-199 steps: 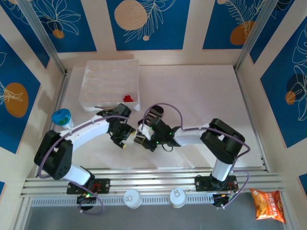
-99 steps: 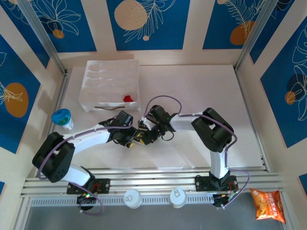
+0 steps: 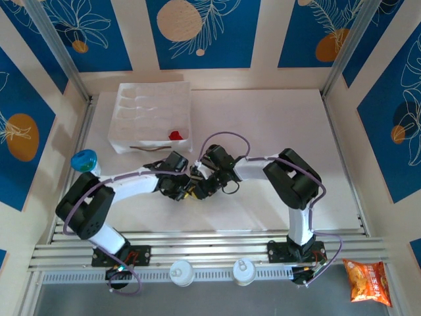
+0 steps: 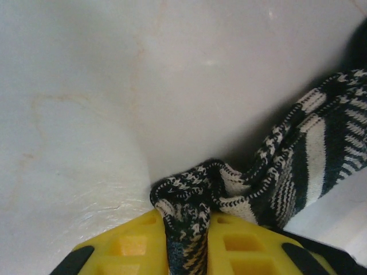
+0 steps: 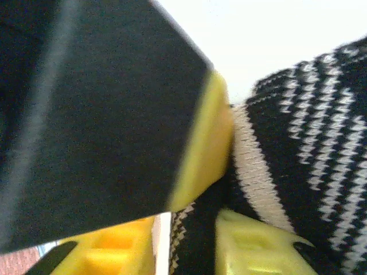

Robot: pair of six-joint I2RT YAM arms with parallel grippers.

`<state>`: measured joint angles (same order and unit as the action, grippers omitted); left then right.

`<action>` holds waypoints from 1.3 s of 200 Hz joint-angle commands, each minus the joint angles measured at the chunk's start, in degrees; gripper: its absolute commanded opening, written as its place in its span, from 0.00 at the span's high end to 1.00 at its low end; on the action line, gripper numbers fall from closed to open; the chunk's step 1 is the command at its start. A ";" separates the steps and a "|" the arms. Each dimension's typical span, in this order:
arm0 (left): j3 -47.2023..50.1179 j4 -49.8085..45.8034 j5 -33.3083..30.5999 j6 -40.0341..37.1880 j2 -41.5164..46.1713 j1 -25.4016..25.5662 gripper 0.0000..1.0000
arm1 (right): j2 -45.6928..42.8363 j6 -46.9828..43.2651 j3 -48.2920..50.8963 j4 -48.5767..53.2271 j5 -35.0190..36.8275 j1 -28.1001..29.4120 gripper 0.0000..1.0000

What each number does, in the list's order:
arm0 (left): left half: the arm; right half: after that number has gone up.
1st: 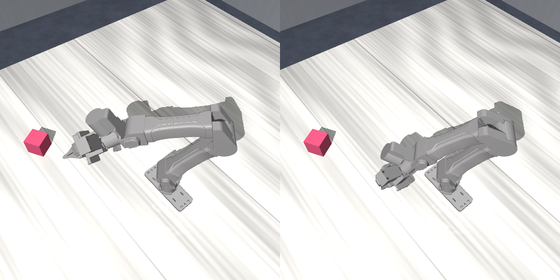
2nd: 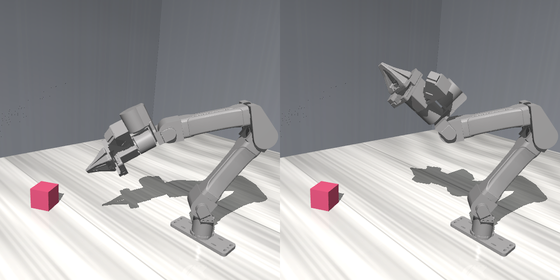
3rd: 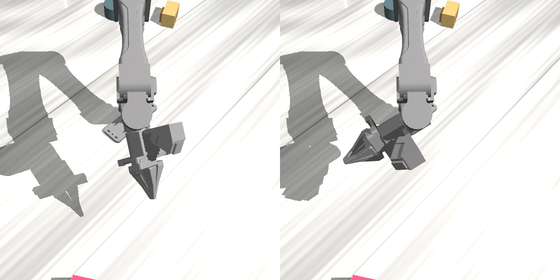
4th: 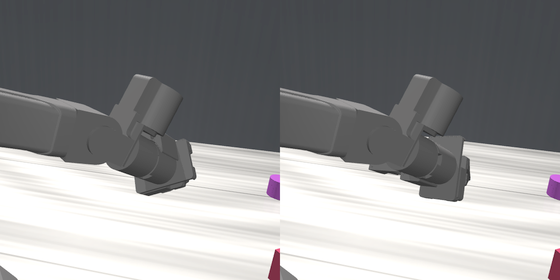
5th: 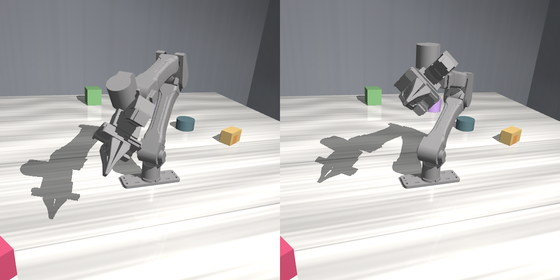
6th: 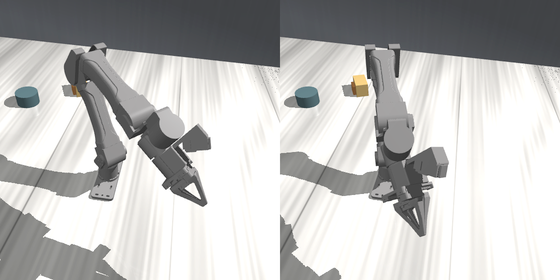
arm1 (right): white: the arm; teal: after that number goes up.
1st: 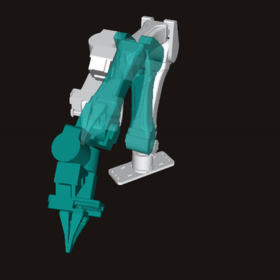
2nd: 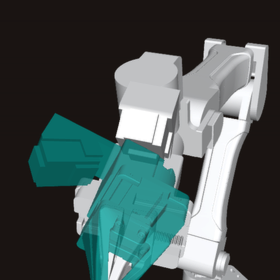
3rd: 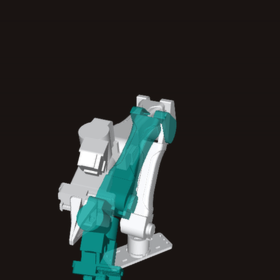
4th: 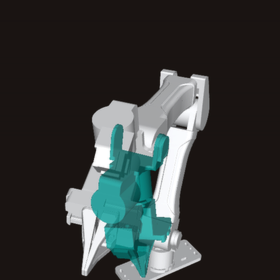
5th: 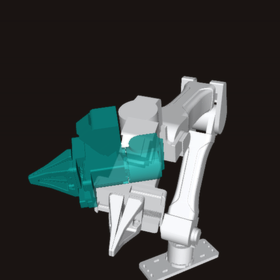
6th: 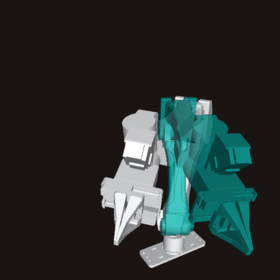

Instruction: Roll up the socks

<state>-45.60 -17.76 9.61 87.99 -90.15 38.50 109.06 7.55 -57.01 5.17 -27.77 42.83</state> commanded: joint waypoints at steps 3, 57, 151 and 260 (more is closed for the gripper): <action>0.19 -9.23 0.44 -0.69 -3.49 1.41 0.83 | -4.38 -4.44 6.42 -1.77 12.08 3.17 0.59; -3.08 -13.55 0.31 -1.31 -5.36 1.75 0.85 | -22.30 -14.04 18.95 -15.28 36.62 9.74 0.42; -5.72 -13.79 5.14 -0.94 -8.05 1.41 0.87 | -18.44 -27.46 18.13 -19.51 52.85 20.62 0.38; -7.48 -16.89 7.73 -0.75 -8.67 0.27 0.87 | -10.26 -28.28 16.92 -16.86 56.01 21.13 0.90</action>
<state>-53.93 -27.92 17.54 86.85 -96.62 38.57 96.12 -21.93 -39.44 -14.02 27.07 63.59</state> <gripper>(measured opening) 0.125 0.136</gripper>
